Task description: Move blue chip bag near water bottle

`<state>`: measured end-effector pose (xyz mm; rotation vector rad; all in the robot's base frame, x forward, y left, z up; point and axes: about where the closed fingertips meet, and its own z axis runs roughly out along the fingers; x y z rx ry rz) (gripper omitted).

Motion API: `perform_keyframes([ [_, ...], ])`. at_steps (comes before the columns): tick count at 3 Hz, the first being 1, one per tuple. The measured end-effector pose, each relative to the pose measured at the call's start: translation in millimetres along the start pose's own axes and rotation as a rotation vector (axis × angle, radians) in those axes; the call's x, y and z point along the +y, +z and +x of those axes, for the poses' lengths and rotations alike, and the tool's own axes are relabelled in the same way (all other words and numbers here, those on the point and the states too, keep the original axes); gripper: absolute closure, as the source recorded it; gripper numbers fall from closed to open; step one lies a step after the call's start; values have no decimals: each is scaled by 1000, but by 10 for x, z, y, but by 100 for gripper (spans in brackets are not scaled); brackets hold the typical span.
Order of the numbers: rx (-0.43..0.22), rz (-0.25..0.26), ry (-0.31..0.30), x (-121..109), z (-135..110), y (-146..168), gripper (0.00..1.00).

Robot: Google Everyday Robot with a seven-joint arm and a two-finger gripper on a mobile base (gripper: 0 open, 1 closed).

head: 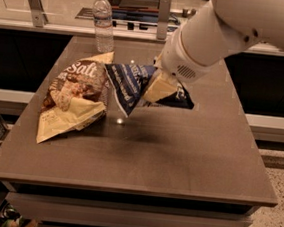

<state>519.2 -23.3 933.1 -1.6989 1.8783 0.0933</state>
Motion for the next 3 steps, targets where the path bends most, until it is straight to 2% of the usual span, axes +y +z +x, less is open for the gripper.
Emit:
perform_keyframes([
  [1, 64, 27, -16, -442, -49, -130, 100],
  [2, 103, 57, -51, -918, -167, -99, 100],
  [3, 115, 93, -84, -1290, -242, 51, 100],
])
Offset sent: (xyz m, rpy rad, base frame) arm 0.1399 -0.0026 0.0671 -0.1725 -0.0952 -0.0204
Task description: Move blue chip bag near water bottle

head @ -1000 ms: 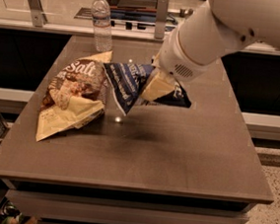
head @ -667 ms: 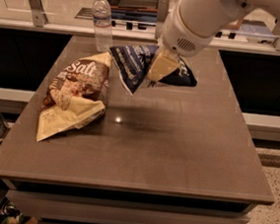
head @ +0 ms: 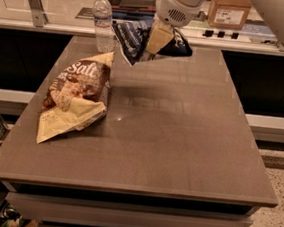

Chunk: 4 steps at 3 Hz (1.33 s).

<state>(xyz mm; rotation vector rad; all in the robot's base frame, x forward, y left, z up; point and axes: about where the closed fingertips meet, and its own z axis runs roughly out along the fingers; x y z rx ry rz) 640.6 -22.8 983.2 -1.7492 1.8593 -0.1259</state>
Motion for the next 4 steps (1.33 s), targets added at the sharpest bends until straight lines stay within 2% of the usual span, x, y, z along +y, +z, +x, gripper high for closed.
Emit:
perform_keyframes([
  [2, -6, 80, -19, -442, -11, 552, 100],
  [4, 7, 124, -42, -721, -27, 1149, 100],
])
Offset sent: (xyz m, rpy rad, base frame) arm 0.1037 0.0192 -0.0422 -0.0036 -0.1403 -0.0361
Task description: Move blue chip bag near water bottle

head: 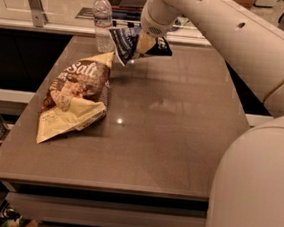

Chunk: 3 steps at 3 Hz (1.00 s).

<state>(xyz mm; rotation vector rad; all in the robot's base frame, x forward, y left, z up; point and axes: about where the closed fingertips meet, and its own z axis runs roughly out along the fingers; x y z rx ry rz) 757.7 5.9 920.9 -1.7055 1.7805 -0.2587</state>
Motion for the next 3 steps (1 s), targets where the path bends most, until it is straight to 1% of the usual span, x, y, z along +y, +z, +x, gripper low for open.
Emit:
perform_keyframes([
  [1, 9, 14, -9, -27, 35, 241, 100],
  [2, -4, 16, 4, 20, 85, 427, 100],
  [3, -12, 8, 33, 103, 202, 588, 100],
])
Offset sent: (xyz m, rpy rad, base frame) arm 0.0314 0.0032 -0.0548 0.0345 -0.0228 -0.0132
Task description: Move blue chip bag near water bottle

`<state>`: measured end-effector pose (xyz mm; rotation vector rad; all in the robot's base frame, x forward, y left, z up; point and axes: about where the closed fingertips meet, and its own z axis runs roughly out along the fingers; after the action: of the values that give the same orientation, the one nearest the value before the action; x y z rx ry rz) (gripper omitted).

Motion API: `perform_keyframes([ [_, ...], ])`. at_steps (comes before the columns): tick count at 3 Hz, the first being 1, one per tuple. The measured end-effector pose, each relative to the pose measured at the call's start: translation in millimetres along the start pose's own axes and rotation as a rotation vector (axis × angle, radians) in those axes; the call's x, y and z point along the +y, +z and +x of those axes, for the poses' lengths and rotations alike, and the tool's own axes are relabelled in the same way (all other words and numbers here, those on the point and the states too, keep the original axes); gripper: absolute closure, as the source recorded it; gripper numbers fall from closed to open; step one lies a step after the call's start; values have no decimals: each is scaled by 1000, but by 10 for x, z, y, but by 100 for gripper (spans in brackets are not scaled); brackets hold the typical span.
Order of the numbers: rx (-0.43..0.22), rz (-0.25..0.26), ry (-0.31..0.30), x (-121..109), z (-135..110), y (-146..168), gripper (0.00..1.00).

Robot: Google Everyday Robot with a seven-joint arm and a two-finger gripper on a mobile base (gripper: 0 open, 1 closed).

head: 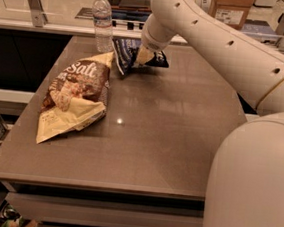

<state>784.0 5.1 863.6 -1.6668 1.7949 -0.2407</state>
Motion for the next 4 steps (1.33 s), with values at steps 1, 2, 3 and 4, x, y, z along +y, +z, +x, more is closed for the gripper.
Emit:
perform_keyframes([
  [1, 1, -3, -2, 12, -7, 16, 81],
  [2, 2, -7, -3, 27, -7, 39, 59],
  [3, 2, -11, -4, 43, -8, 63, 36],
  [4, 3, -15, -4, 60, -9, 88, 11],
])
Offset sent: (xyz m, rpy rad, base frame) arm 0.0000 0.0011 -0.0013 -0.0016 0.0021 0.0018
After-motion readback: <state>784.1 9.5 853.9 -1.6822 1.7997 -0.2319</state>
